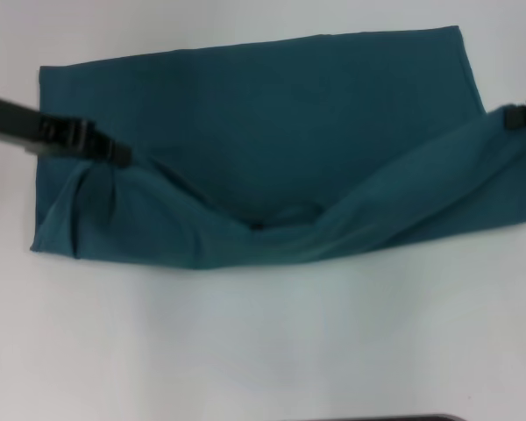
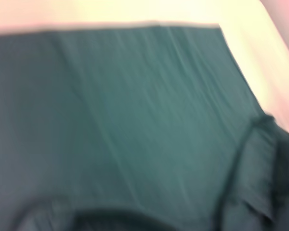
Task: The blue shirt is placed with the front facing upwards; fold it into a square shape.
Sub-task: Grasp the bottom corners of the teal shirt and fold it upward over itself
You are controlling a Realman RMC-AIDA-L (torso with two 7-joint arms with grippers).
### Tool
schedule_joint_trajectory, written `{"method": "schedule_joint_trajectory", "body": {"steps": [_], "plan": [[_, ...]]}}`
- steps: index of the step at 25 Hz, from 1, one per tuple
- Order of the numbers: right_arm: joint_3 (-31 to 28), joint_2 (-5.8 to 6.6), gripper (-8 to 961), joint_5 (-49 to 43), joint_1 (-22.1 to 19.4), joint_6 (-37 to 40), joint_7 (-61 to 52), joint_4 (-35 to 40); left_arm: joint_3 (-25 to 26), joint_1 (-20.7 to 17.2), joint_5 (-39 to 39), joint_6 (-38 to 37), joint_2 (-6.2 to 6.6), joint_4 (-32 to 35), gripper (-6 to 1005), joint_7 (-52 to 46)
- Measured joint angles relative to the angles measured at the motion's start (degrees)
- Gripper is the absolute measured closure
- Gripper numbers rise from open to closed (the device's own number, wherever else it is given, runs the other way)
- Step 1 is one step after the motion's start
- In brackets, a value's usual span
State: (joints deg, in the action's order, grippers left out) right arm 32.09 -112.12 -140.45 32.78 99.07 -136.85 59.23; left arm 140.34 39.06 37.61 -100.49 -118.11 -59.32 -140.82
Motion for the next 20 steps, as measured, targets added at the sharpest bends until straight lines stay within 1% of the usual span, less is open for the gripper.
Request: {"method": "schedule_joint_trajectory", "body": {"steps": [1, 6, 9, 11, 13, 15, 20], "plan": [[0.0, 0.03, 922, 0.0, 0.4, -1.3, 0.0, -0.8, -0.6, 0.8, -0.2, 3.2, -0.21, 1.1, 979, -0.6], [-0.8, -0.09, 922, 0.6, 2.4, -8.4, -0.5, -3.1, -4.2, 2.4, -1.0, 14.0, -1.0, 2.8, 979, -3.9], [-1.7, -0.14, 923, 3.0, 2.5, -10.2, -0.8, -2.8, -5.4, 2.3, -1.4, 17.4, -1.58, 1.2, 978, -5.9], [-2.7, 0.3, 923, 5.3, 2.2, -11.3, -0.8, -2.6, -5.2, 1.9, -1.3, 19.9, -1.89, -0.3, 978, -7.0], [-3.7, 0.67, 923, 6.7, 1.9, -12.9, -0.7, -2.9, -5.2, 1.8, -1.3, 22.0, -1.91, -0.6, 978, -7.6], [-3.9, 0.76, 923, 7.1, 1.8, -14.6, -0.4, -3.5, -5.4, 2.1, -1.5, 24.2, -1.75, 0.3, 978, -7.7], [-2.1, 0.48, 922, 6.7, 2.3, -18.6, 0.7, -7.5, -5.8, 2.9, -2.1, 27.4, -1.78, 2.2, 978, -7.2]]}}
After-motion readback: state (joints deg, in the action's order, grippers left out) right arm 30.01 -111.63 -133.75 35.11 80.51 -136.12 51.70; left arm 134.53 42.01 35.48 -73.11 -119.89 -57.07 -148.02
